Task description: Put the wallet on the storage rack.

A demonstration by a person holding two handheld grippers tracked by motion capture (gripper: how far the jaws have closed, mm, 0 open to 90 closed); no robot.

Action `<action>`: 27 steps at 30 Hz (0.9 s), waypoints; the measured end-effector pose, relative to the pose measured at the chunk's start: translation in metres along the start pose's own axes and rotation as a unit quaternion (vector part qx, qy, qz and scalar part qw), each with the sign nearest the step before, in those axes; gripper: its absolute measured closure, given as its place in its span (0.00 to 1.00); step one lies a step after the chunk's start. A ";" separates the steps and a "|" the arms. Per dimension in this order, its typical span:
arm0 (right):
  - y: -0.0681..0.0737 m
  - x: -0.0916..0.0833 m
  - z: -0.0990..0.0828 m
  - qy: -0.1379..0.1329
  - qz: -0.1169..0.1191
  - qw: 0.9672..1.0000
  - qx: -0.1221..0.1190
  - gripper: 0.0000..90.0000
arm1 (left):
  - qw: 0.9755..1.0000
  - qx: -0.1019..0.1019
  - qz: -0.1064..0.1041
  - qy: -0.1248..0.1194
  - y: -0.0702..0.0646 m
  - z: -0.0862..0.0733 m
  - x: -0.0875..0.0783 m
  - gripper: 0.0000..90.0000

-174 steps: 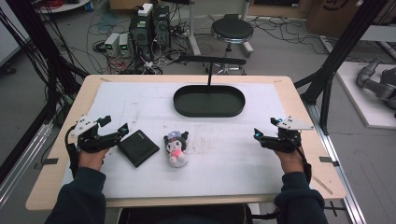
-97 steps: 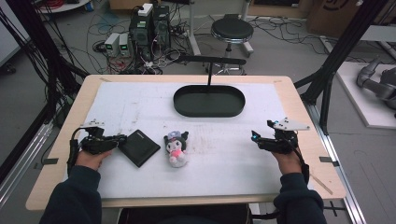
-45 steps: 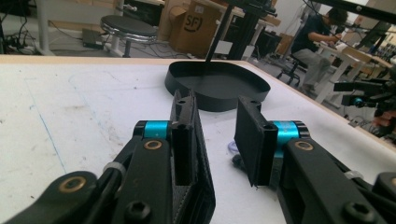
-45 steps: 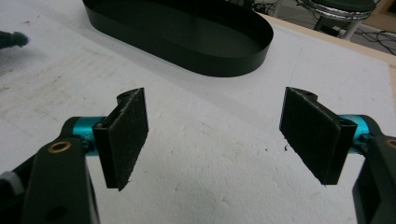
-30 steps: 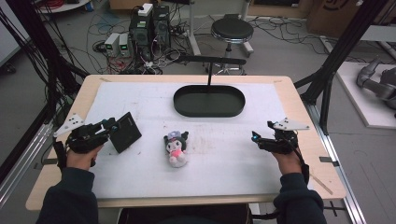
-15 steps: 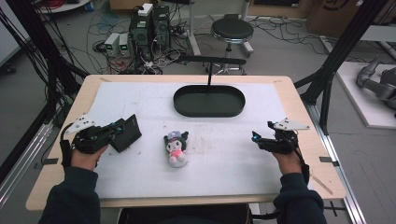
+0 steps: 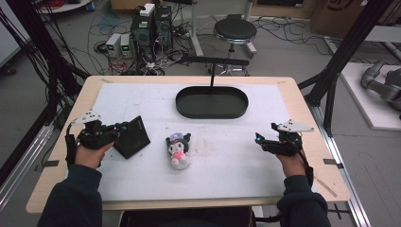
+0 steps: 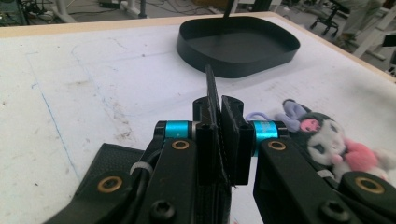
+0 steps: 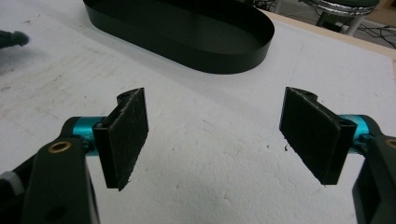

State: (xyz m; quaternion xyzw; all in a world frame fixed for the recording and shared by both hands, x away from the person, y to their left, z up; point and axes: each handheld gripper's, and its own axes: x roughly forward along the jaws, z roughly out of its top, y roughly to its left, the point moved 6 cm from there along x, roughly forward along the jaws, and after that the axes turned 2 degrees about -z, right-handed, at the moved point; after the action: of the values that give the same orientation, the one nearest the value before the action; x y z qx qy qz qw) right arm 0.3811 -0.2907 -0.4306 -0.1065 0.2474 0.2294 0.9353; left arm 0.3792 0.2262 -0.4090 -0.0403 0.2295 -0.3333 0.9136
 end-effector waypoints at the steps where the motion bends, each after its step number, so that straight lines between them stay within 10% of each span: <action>1: 0.000 0.000 0.000 0.000 0.000 1.000 0.001 0.27 | 1.000 0.001 0.002 -0.002 0.001 0.001 0.002 0.92; 14: 0.000 0.001 0.000 0.000 0.001 1.000 0.000 0.27 | 0.999 -0.023 0.034 0.022 0.004 -0.020 0.017 0.61; 27: 0.002 0.002 0.000 0.003 0.004 1.000 -0.001 0.27 | 0.994 -0.057 0.050 0.084 0.010 -0.060 0.001 0.56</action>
State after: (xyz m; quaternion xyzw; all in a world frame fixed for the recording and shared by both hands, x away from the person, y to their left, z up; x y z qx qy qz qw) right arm 0.3817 -0.2882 -0.4314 -0.1067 0.2502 0.2330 0.9336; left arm 0.3589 0.2386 -0.4649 -0.0531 0.3254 -0.2757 0.9029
